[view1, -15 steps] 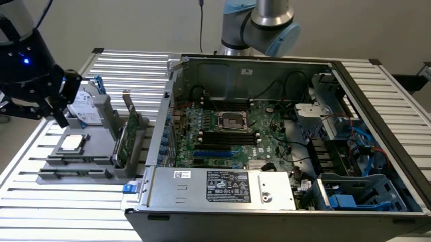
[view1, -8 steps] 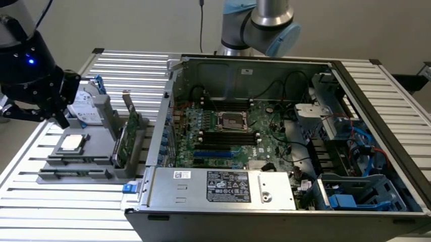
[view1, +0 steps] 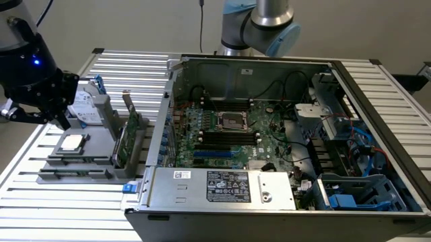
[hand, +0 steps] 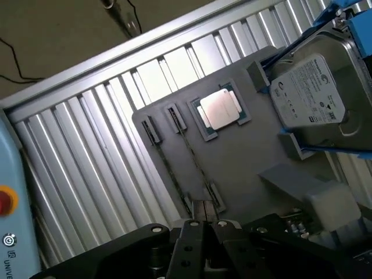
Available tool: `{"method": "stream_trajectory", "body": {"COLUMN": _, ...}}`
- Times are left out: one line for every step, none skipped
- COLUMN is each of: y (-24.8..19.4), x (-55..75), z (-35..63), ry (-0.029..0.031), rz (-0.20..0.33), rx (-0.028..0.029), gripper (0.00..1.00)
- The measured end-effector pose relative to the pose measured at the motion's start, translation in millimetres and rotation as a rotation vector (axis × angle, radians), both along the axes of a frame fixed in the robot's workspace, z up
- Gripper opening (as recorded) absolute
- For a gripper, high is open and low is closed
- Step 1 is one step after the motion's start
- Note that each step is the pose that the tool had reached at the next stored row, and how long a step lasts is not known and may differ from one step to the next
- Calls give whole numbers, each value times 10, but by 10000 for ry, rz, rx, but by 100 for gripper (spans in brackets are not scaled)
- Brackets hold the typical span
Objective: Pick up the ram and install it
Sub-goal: 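Pick up the ram and move it above insertion slot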
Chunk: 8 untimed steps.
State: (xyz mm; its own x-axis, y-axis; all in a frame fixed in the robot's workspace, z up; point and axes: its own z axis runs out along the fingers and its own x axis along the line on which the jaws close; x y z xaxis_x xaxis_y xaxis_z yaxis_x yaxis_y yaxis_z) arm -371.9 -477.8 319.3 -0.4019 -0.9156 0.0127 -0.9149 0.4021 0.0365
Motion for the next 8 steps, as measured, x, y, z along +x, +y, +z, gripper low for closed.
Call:
{"method": "stream_trajectory", "body": {"y": 0, "x": 0, "z": -5, "ry": -1, "rz": 178, "rx": 0, "gripper": 11}}
{"method": "stream_trajectory", "body": {"y": 0, "x": 0, "z": -11, "ry": -2, "rz": 359, "rx": 0, "gripper": 11}}
{"method": "stream_trajectory", "body": {"y": 0, "x": 0, "z": -16, "ry": -2, "rz": 538, "rx": 0, "gripper": 11}}
{"method": "stream_trajectory", "body": {"y": 0, "x": 0, "z": -22, "ry": -4, "rz": 718, "rx": 0, "gripper": 11}}
{"method": "stream_trajectory", "body": {"y": 0, "x": 0, "z": -27, "ry": -4, "rz": 899, "rx": 0, "gripper": 11}}
{"method": "stream_trajectory", "body": {"y": 0, "x": 0, "z": -33, "ry": -5, "rz": 1094, "rx": -1, "gripper": 11}}
{"method": "stream_trajectory", "body": {"y": 0, "x": 0, "z": -39, "ry": -6, "rz": 1275, "rx": -1, "gripper": 11}}
{"method": "stream_trajectory", "body": {"y": 0, "x": 0, "z": -44, "ry": -8, "rz": 1454, "rx": -1, "gripper": 11}}
